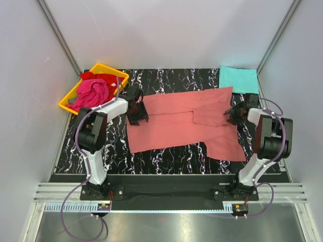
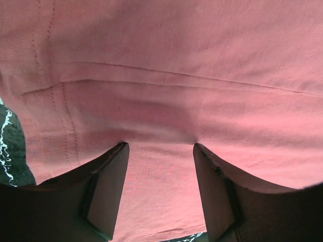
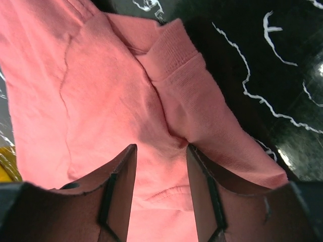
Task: Fold and stack the t-shirts
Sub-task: Fold the tshirt
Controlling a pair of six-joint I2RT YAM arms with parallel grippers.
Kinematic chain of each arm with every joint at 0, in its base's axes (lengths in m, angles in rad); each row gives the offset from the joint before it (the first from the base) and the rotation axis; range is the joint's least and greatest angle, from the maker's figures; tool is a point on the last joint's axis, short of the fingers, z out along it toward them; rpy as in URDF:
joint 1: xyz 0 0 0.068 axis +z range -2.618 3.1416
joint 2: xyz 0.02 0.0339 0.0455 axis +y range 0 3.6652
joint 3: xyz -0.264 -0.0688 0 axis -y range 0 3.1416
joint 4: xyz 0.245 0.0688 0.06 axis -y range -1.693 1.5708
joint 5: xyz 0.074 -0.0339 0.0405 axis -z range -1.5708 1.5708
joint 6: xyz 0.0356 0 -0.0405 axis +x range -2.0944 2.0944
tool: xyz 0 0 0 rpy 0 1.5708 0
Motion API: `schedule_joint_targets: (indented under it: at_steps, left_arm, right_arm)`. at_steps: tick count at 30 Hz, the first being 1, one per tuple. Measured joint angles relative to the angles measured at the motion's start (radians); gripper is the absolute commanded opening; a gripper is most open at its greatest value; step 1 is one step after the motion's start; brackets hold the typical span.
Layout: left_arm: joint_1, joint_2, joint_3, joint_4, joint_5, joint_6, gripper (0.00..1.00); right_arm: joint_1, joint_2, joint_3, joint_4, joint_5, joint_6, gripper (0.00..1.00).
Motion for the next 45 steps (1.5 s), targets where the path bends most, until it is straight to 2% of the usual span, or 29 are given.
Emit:
schedule_joint_targets:
  at_steps: [2,5,10,15,20,25,30,39,45]
  left_arm:
    - [0.000,-0.004,0.000,-0.003,0.001,0.000,0.61]
    - [0.000,-0.028,-0.007,-0.018,0.005,-0.003,0.62]
    - [-0.001,-0.191,-0.090,-0.015,0.044,-0.032,0.62]
    - [-0.020,-0.379,-0.179,0.032,0.107,-0.046,0.63]
    - [-0.029,-0.412,-0.200,0.044,0.146,-0.032,0.64]
    - [-0.027,-0.414,-0.231,0.041,0.176,-0.013,0.64]
    - [-0.008,-0.423,-0.240,0.019,0.180,0.014,0.64]
    - [0.091,-0.478,-0.323,0.034,0.218,0.007,0.64]
    - [0.095,-0.488,-0.332,0.040,0.218,-0.007,0.63]
  right_arm:
    - [0.000,-0.001,0.016,-0.034,0.000,-0.011,0.53]
    - [0.000,-0.013,0.077,-0.174,0.043,-0.013,0.54]
    - [-0.024,-0.154,0.105,-0.395,0.102,0.027,0.55]
    - [-0.067,-0.356,-0.022,-0.542,0.154,0.087,0.54]
    - [-0.074,-0.526,-0.218,-0.653,0.214,0.162,0.53]
    - [-0.087,-0.683,-0.373,-0.686,0.232,0.214,0.51]
    - [-0.088,-0.684,-0.402,-0.702,0.241,0.246,0.52]
    - [-0.088,-0.690,-0.421,-0.692,0.284,0.300,0.50]
    - [-0.088,-0.682,-0.421,-0.692,0.300,0.333,0.50]
